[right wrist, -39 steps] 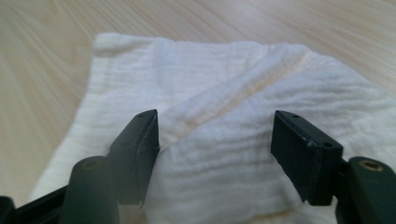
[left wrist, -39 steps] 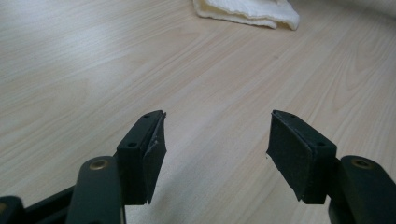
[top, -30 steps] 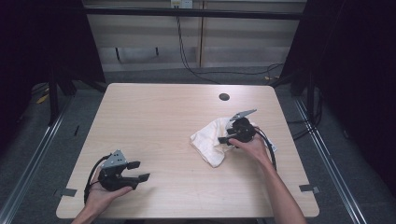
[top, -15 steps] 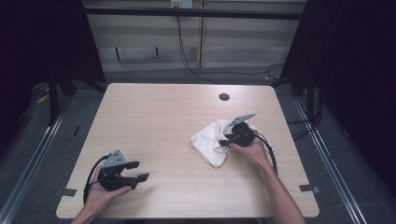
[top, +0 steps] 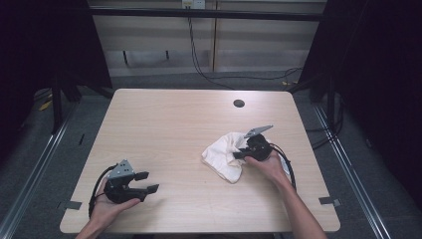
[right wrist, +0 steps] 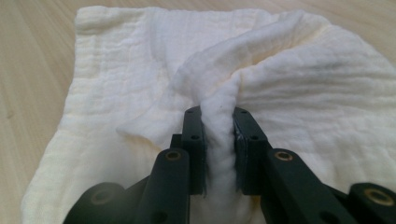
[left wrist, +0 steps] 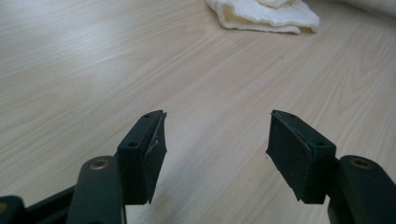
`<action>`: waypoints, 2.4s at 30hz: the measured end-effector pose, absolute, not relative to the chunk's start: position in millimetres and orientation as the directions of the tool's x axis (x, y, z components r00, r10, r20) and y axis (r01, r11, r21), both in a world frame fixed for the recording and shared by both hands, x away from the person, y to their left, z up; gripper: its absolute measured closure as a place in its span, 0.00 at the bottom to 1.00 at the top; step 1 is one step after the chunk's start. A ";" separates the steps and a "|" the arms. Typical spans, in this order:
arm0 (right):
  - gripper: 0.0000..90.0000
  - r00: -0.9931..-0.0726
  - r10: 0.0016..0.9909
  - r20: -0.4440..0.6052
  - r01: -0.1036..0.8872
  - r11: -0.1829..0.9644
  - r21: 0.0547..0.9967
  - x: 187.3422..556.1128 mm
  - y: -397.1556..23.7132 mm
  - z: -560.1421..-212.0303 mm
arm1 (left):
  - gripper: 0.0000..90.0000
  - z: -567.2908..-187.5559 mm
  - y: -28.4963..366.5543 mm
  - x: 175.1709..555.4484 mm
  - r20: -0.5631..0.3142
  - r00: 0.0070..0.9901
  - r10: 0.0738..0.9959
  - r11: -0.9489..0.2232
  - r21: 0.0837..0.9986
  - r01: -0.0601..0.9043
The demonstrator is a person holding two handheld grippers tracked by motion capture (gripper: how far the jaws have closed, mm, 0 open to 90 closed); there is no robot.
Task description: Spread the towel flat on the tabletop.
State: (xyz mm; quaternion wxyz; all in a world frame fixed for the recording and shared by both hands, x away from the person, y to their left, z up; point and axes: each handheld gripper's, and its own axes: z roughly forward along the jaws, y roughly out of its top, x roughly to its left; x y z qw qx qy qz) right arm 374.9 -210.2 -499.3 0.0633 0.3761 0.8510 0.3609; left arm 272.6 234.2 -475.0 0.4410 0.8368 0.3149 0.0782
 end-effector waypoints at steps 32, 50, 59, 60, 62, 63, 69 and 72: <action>0.86 -0.786 0.594 0.171 0.551 0.548 0.629 316.8 -155.3 -493.6 | 0.58 -475.2 200.1 271.7 -0.158 0.833 0.531 -0.458 0.773 0.439; 0.83 -0.800 0.567 0.196 0.549 0.561 0.620 298.8 -111.9 -492.0 | 0.62 -479.5 150.9 273.0 -0.149 0.896 0.419 -0.582 0.713 0.391; 0.76 -0.801 0.567 0.192 0.547 0.563 0.620 291.0 -114.2 -491.5 | 0.66 -493.7 149.6 265.8 -0.089 0.902 0.423 -0.631 0.685 0.364; 0.74 -0.802 0.565 0.194 0.547 0.562 0.621 290.7 -115.1 -491.3 | 0.68 -493.8 149.8 265.8 -0.085 0.901 0.425 -0.631 0.686 0.362; 0.72 -0.801 0.562 0.205 0.550 0.556 0.623 288.7 -116.2 -491.3 | 0.78 -494.2 150.7 267.0 -0.068 0.908 0.413 -0.637 0.691 0.342; 0.70 -0.796 0.567 0.212 0.557 0.550 0.622 287.6 -116.7 -491.1 | 0.80 -494.2 150.7 267.0 -0.068 0.908 0.413 -0.637 0.691 0.342; 0.61 -0.795 0.559 0.236 0.566 0.542 0.621 279.7 -123.3 -485.9 | 0.95 -493.9 155.7 276.1 -0.046 0.906 0.420 -0.647 0.685 0.335; 0.55 -0.786 0.567 0.246 0.572 0.517 0.637 276.0 -130.9 -480.9 | 0.94 -494.6 161.3 282.9 -0.064 0.902 0.427 -0.637 0.686 0.350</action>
